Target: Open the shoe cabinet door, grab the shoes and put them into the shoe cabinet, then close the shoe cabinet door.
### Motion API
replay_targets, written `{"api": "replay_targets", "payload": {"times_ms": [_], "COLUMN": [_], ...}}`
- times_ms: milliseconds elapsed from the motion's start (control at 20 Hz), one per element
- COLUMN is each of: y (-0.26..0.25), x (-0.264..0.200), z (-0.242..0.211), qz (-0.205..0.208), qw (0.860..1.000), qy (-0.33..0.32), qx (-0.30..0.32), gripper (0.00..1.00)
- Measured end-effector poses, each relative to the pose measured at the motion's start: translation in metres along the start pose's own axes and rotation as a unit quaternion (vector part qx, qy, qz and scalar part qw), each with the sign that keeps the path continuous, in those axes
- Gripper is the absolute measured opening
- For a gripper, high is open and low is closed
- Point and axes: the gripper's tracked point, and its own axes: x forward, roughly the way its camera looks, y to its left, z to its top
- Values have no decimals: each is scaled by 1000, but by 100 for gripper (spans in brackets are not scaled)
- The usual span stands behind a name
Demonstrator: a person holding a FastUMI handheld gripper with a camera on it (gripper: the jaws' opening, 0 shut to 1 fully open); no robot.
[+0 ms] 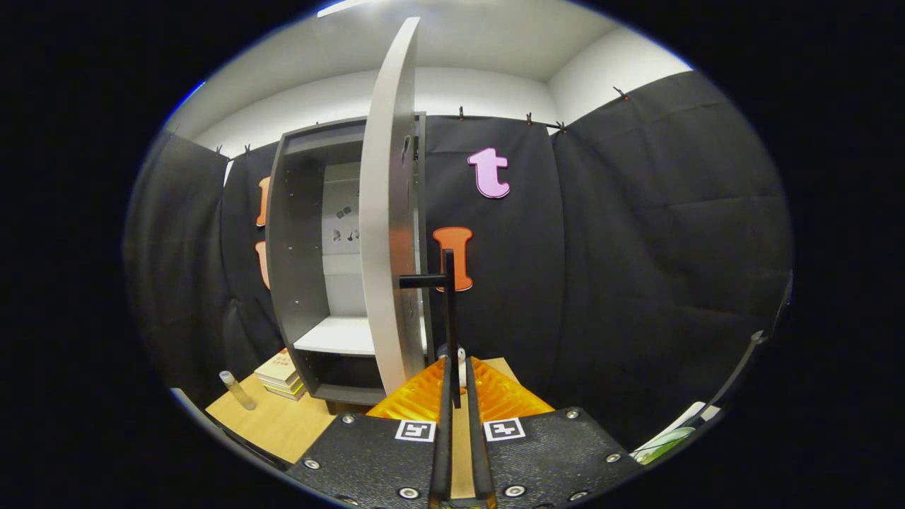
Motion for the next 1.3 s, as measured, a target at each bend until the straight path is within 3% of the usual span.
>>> {"api": "replay_targets", "payload": {"times_ms": [300,550,650,900,950,1200,1300], "y": [18,76,111,209,223,272,280], "x": [-28,-47,-46,-30,-29,-23,-17], "z": [7,-3,-18,-79,-96,-179,-213], "qz": [-51,-53,-37,47,60,109,113], "qw": [998,998,998,995,992,973,965], "qy": [3,12,27,84,103,202,237], "qx": [-27,-44,-46,-33,-31,7,14], "gripper": [7,9,11,20,26,36,46]}}
